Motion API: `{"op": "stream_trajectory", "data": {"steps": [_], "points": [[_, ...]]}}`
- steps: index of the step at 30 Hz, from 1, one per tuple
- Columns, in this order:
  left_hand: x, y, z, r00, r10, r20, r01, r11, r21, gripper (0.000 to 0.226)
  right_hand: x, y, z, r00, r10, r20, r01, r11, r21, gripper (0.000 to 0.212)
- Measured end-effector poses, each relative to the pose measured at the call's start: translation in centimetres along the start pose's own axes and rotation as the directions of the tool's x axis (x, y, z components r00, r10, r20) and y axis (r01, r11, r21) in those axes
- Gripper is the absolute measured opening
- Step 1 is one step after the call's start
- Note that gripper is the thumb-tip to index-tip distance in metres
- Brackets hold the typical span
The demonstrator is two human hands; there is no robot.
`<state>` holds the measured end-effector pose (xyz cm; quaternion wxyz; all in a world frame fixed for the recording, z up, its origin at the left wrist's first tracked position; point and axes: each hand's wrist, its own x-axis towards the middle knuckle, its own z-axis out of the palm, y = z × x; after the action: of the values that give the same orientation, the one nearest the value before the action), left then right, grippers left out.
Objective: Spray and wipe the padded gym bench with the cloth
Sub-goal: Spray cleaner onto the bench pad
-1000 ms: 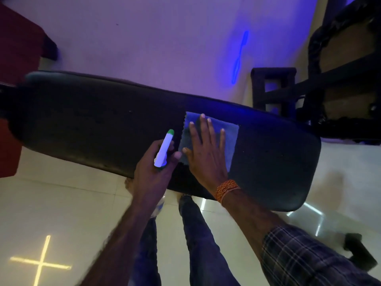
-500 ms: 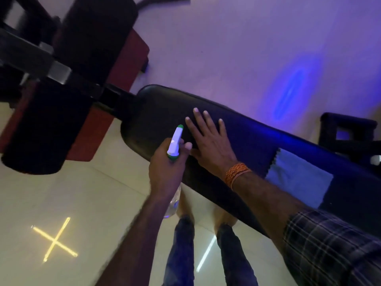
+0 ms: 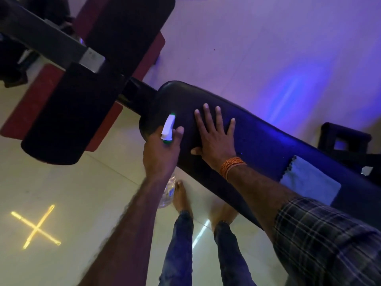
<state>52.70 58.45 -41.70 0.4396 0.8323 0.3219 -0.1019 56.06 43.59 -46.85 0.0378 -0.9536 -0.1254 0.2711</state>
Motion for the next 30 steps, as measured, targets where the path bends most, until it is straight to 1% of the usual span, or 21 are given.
{"op": "stream_trajectory", "data": {"steps": [2, 3, 5, 8, 10, 12, 14, 18, 20, 22, 24, 27, 30], "points": [[-0.4, -0.9, -0.6, 0.999, -0.033, 0.002, 0.033, 0.999, 0.011, 0.047, -0.1, -0.1, 0.0, 1.0, 0.004, 0.003, -0.004, 1.0, 0.0, 0.119], [-0.6, -1.5, -0.8, 0.999, -0.053, 0.013, 0.053, 0.999, -0.005, 0.048, -0.2, -0.1, 0.0, 1.0, 0.004, 0.003, -0.004, 1.0, 0.001, 0.119], [-1.2, -2.5, -1.4, 0.997, -0.073, 0.019, 0.073, 0.997, -0.024, 0.048, -0.2, 0.0, -0.1, 1.0, 0.0, 0.004, 0.0, 1.0, 0.001, 0.118], [-2.1, -4.3, -2.2, 0.995, -0.092, -0.035, 0.09, 0.994, -0.069, 0.048, -0.4, 0.1, -0.3, 1.0, -0.012, 0.002, 0.012, 1.0, 0.021, 0.114], [-2.9, -5.1, -2.5, 0.993, -0.109, -0.056, 0.103, 0.989, -0.102, 0.044, -1.0, 0.0, 0.1, 1.0, -0.015, -0.017, 0.016, 0.998, 0.053, 0.107], [-3.6, -5.7, -2.5, 0.992, -0.108, -0.063, 0.104, 0.992, -0.066, 0.036, -2.2, -0.1, 0.9, 0.999, -0.018, -0.045, 0.021, 0.997, 0.075, 0.098], [-4.2, -5.8, -2.2, 0.995, -0.09, -0.047, 0.09, 0.996, -0.016, 0.039, -3.8, 0.1, 2.1, 0.997, -0.026, -0.068, 0.032, 0.996, 0.081, 0.091], [-5.6, -4.6, -0.3, 0.998, -0.026, 0.055, 0.026, 1.0, 0.011, 0.04, -6.3, 1.7, 3.6, 0.992, -0.06, -0.109, 0.068, 0.995, 0.07, 0.09], [-6.2, -3.8, 1.1, 0.998, -0.019, 0.066, 0.015, 0.998, 0.066, 0.04, -7.2, 3.0, 4.0, 0.991, -0.065, -0.114, 0.073, 0.995, 0.062, 0.092], [-6.9, -2.9, 2.5, 0.997, 0.004, 0.079, -0.008, 0.999, 0.047, 0.041, -8.1, 4.6, 4.2, 0.993, -0.037, -0.114, 0.044, 0.997, 0.064, 0.094], [-7.0, -1.6, 3.9, 0.994, 0.047, 0.096, -0.048, 0.999, 0.007, 0.035, -8.7, 6.6, 4.1, 0.993, 0.03, -0.111, -0.02, 0.996, 0.088, 0.097], [-6.6, 0.9, 6.1, 0.991, 0.077, 0.111, -0.079, 0.997, 0.013, 0.032, -9.5, 9.5, 3.8, 0.987, 0.139, -0.083, -0.128, 0.984, 0.123, 0.098], [-7.0, 2.6, 8.1, 0.976, 0.131, 0.172, -0.132, 0.991, -0.004, 0.031, -10.5, 11.2, 3.6, 0.984, 0.165, -0.061, -0.157, 0.979, 0.128, 0.096]]}}
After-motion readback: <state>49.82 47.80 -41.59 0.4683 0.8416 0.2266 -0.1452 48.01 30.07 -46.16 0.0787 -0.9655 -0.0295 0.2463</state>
